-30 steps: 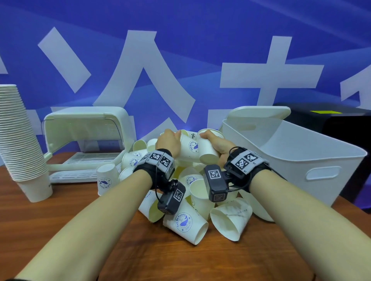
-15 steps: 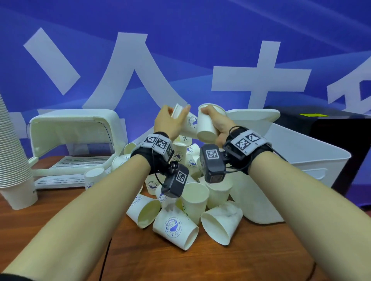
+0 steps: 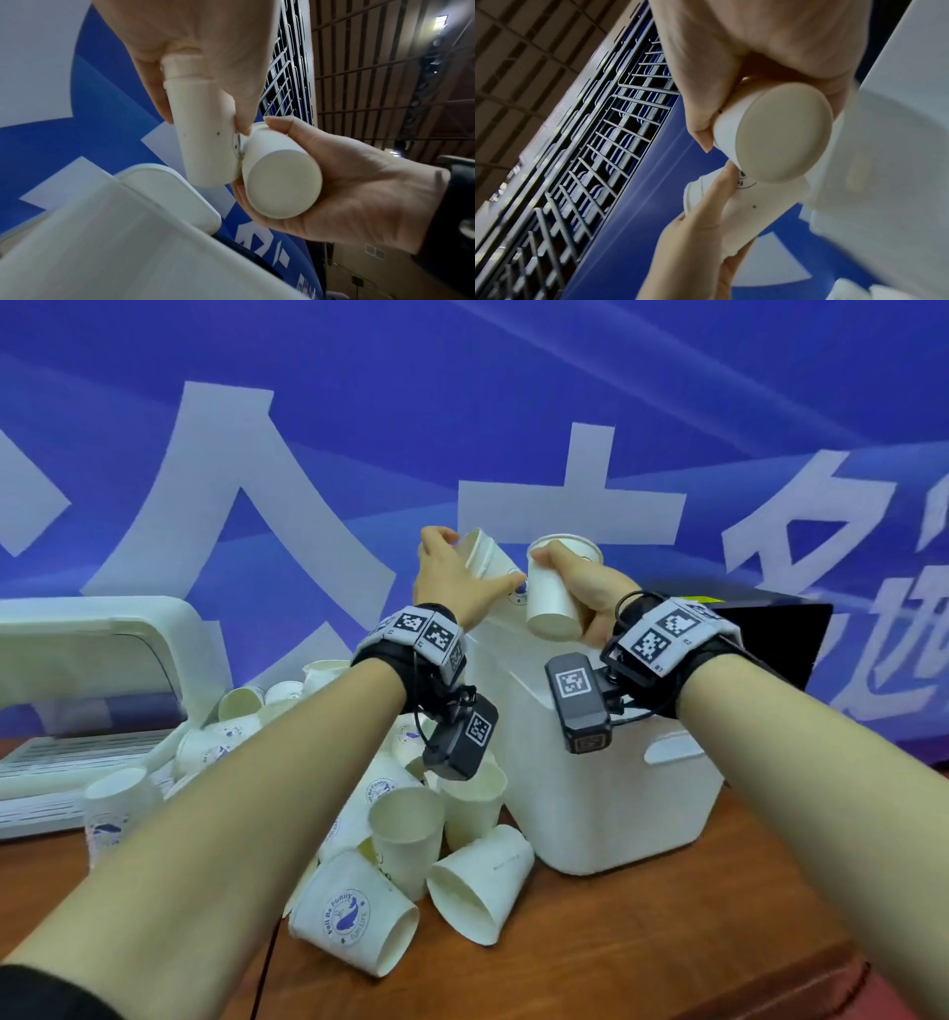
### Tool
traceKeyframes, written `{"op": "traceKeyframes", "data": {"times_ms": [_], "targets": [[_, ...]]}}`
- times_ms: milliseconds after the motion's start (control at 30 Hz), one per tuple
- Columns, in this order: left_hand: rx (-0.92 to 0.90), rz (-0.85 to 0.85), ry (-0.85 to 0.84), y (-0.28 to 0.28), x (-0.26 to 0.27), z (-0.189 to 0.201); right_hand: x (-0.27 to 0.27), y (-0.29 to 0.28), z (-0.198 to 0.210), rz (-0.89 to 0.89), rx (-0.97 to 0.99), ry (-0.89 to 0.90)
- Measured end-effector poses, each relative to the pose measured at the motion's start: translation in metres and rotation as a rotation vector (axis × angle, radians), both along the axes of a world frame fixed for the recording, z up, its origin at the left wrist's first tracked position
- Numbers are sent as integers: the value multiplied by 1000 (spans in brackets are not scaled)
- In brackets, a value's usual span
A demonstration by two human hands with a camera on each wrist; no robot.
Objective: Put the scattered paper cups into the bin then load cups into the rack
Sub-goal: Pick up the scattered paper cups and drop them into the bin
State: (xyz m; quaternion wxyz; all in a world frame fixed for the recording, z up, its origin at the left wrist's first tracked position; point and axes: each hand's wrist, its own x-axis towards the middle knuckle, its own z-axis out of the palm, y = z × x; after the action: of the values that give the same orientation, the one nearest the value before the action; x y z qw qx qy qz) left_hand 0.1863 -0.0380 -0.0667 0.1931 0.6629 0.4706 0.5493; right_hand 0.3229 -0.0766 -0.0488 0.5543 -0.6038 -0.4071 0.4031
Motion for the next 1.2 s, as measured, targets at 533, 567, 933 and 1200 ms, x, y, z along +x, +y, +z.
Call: {"op": "traceKeyframes", "data": {"times_ms": [533,567,933,1200], "targets": [[-178,-145,607,2,64,-19,68,-42,-9,-73,-267,-432],[-189,-139,649,-1,64,-19,72,-43,-12,-65,-271,-455],[-269,-137,890,0,65,-43,64,-46,-49,14,-340,-1000],[-319,-139,955,9,62,-46,57,-34,-49,54,-479,-1134]]}}
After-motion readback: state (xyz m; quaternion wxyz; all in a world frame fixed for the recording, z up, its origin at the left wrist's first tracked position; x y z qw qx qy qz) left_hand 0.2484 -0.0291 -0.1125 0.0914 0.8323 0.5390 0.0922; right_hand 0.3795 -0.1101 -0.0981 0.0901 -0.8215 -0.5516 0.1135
